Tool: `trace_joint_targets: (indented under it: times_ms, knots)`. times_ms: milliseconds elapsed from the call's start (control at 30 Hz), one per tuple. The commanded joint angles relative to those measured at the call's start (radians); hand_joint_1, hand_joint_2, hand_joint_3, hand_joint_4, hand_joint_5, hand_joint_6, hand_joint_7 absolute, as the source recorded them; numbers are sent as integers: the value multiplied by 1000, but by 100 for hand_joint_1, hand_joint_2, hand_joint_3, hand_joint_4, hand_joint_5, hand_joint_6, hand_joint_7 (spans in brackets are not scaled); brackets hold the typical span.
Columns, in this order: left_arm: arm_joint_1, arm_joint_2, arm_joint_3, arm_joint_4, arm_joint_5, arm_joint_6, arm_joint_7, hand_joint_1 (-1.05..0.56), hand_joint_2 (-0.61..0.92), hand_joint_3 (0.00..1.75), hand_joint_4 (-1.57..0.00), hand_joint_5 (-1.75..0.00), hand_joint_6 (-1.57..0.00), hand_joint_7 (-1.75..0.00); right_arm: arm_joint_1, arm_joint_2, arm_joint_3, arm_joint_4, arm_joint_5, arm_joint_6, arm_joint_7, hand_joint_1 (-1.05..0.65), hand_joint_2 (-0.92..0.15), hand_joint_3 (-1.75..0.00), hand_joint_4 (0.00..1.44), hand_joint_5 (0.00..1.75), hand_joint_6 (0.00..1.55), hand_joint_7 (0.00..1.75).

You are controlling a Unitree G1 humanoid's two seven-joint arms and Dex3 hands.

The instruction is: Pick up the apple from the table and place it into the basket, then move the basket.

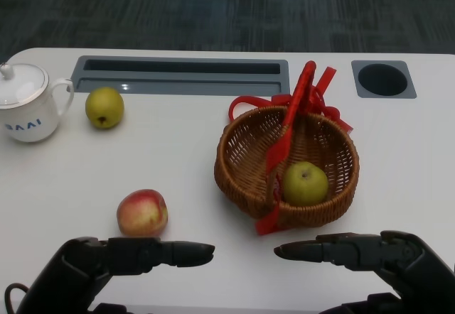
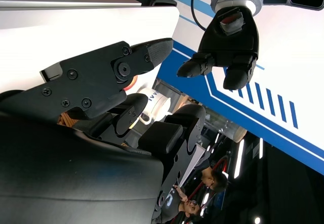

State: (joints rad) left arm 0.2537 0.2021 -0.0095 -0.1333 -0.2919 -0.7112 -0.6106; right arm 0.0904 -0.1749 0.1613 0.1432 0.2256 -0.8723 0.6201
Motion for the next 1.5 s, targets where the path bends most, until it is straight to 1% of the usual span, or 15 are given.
trace_joint_targets:
  times_ms: [33,600,800,900,1000,1100,1167,1233,1367,1500]
  knots:
    - [6,10,8,-4,1,-1,21,-37,72,0,-95,-2,-87,-1,-2,-14,-6,3,16,-7,-1,-34,-78,0,78,0,72,0]
    - [4,14,11,-9,-3,3,19,-38,72,0,-95,-1,-88,-1,-6,-15,-1,2,30,-4,4,-33,-78,0,79,0,72,0]
    - [7,21,19,-20,11,-2,25,-43,73,0,-92,0,-85,0,-8,-16,-3,1,24,-4,2,-34,-78,0,79,0,73,0]
    - [3,19,32,-26,46,-19,47,-48,73,0,-88,0,-81,0,-9,-19,-3,-1,27,3,3,-34,-78,0,79,0,73,0]
    - [-1,18,55,-39,108,-53,80,-56,72,0,-78,0,-73,0,-13,-21,-1,2,34,5,9,-34,-78,0,79,0,72,0]
    - [-4,33,93,-51,199,-87,116,-67,70,0,-59,0,-56,0,-12,-22,-2,0,33,9,10,-34,-78,0,79,0,72,0]
    - [-5,49,118,-61,250,-87,138,-74,69,0,-47,0,-45,0,-12,-21,-2,0,29,10,8,-34,-78,0,79,0,73,0]
    - [-17,63,136,-58,283,-86,158,-77,68,0,-38,0,-37,0,-12,-20,-1,-1,29,10,8,-35,-78,0,79,0,73,0]
    - [-73,91,161,-6,349,-104,199,-81,68,1,-32,0,-31,0,-10,-18,1,-4,34,11,10,-34,-78,0,78,0,73,0]
    - [-131,106,186,55,434,-102,262,-87,69,1,-33,-1,-29,0,-9,-18,2,-2,34,7,10,-34,-78,0,79,0,73,0]
